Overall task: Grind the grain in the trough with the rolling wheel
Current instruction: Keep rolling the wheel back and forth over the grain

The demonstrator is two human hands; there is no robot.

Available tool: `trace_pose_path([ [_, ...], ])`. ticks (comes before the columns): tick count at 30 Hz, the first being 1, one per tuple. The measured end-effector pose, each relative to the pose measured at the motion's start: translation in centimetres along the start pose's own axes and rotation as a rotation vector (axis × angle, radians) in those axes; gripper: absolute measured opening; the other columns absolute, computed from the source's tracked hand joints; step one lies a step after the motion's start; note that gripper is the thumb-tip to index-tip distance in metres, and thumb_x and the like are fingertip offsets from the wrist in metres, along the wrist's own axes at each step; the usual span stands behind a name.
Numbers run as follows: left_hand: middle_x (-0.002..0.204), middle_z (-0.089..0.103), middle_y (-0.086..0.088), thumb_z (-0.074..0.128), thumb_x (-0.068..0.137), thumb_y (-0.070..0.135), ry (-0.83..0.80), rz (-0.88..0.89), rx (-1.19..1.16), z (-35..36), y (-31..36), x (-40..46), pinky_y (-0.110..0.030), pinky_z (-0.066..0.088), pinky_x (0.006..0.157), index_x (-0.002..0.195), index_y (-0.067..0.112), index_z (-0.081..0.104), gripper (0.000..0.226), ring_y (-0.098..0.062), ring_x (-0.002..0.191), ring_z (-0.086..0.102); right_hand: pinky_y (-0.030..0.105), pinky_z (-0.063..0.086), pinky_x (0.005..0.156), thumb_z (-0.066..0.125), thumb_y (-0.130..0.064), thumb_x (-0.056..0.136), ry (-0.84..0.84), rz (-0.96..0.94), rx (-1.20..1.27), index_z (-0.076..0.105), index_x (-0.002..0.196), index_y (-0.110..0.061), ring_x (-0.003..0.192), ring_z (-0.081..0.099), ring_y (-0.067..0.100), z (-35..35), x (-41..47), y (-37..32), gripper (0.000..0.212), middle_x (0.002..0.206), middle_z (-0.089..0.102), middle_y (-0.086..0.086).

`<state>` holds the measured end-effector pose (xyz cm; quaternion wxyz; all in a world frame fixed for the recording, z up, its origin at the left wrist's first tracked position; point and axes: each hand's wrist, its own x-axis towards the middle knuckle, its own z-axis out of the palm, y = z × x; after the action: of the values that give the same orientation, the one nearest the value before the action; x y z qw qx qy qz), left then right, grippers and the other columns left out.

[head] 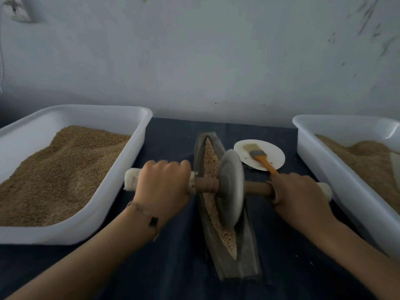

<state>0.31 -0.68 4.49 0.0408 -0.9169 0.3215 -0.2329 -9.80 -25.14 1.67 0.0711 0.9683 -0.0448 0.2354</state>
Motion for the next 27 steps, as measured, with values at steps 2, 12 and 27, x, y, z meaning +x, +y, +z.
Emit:
trace_pose_path([
  [2,0.051,0.041,0.009,0.076,0.061,0.028,0.047,0.045,-0.051,-1.5,0.4,-2.1,-0.026,0.029,0.051,0.063,0.023,0.032,0.044,-0.011,0.047,0.031,0.027,0.022,0.049,0.075,-0.011,0.061,0.054,-0.039,-0.001,0.04,0.062,-0.024,0.045,0.028,0.012,-1.6,-2.0,0.0,0.037,0.051,0.042,-0.006],
  [12,0.046,0.034,0.012,0.077,0.057,0.025,0.006,-0.036,-0.101,0.1,0.1,-2.6,-0.018,0.005,0.044,0.057,0.024,0.032,0.045,-0.006,0.039,0.024,0.03,0.025,0.053,0.074,-0.002,0.057,0.166,-0.061,0.007,0.05,0.063,-0.014,0.048,0.043,0.023,-1.7,-1.1,-0.3,0.028,0.054,0.046,0.002],
  [27,0.059,0.032,0.009,0.055,0.085,0.032,0.003,-0.242,-0.098,5.3,-1.6,5.0,-0.028,0.029,0.058,0.074,0.022,0.037,0.023,-0.012,0.057,0.037,0.034,0.028,0.059,0.069,-0.002,0.073,0.106,0.101,-0.089,0.047,0.071,-0.013,0.06,0.043,0.025,3.8,8.3,-0.1,0.025,0.066,0.058,0.01],
])
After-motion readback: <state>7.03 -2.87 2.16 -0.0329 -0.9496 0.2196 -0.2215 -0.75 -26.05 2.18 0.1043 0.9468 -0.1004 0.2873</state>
